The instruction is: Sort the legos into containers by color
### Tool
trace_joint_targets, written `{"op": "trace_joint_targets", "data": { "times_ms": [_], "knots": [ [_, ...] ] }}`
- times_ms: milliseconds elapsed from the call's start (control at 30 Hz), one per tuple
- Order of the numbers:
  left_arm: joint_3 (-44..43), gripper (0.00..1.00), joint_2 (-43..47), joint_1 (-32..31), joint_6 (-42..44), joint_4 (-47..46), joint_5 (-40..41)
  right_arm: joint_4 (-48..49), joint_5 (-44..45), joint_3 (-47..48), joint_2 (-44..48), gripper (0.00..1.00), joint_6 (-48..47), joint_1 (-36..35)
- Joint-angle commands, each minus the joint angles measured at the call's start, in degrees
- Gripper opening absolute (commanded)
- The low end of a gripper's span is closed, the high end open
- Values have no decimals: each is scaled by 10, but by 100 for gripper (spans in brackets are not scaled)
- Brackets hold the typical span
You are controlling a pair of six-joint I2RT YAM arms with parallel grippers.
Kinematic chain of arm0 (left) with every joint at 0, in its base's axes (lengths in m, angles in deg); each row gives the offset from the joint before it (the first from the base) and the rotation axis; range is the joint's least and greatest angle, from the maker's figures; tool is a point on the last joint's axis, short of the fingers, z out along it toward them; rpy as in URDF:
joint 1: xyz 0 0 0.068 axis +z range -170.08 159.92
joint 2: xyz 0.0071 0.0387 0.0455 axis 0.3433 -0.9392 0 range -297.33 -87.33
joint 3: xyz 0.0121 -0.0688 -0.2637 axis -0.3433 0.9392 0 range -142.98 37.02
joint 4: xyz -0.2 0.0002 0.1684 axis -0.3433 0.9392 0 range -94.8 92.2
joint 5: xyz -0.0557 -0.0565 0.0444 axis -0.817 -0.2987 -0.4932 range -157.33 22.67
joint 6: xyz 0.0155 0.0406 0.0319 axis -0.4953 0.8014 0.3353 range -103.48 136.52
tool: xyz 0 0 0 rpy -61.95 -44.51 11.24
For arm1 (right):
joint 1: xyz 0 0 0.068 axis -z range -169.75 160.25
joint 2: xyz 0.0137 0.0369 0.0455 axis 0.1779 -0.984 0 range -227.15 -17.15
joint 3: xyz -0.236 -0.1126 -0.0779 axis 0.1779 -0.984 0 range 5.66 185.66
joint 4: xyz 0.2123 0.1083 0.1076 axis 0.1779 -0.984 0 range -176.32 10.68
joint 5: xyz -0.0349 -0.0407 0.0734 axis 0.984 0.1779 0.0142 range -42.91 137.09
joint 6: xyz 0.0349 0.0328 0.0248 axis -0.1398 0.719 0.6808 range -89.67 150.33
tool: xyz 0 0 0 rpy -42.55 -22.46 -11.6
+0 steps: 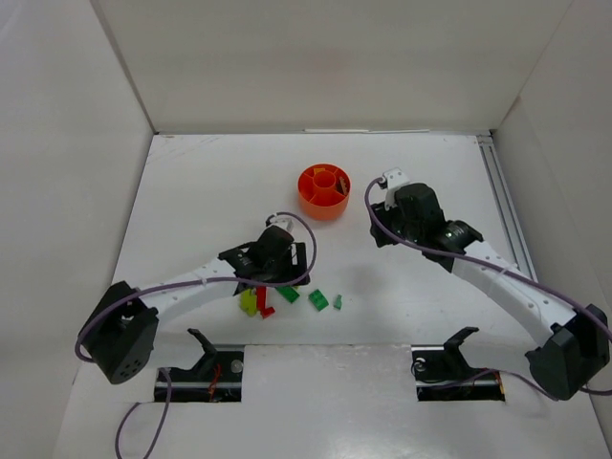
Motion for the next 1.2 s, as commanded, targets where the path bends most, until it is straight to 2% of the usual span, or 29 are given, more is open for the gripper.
{"op": "trace_joint_targets", "data": {
  "times_ms": [0, 167, 233, 400, 633, 733, 933, 1067, 1167],
  "knots": [
    [-44, 71, -32, -21, 14, -11, 33, -6, 33, -5, 31, 60, 17, -5],
    [-79, 58, -84, -52, 20, 11, 59, -17, 38, -10, 44, 60, 17, 12],
    [-86, 49, -102, -58, 20, 12, 66, -17, 38, -10, 44, 60, 17, 12],
    [-91, 42, -119, -63, 20, 17, 66, -22, 38, -10, 44, 60, 12, 25],
    [-102, 42, -124, -63, 13, 33, 78, -22, 33, -10, 49, 60, 6, 36],
    [-108, 47, -124, -63, 8, 33, 83, -22, 33, -16, 49, 60, 6, 36],
    [-120, 47, -143, -63, 8, 39, 88, -22, 33, -16, 49, 60, 6, 36],
    [-133, 40, -156, -69, 8, 44, 94, -22, 33, -16, 49, 60, 6, 42],
    [-133, 40, -162, -69, 8, 50, 94, -22, 33, -16, 49, 60, 6, 47]
  ]
}}
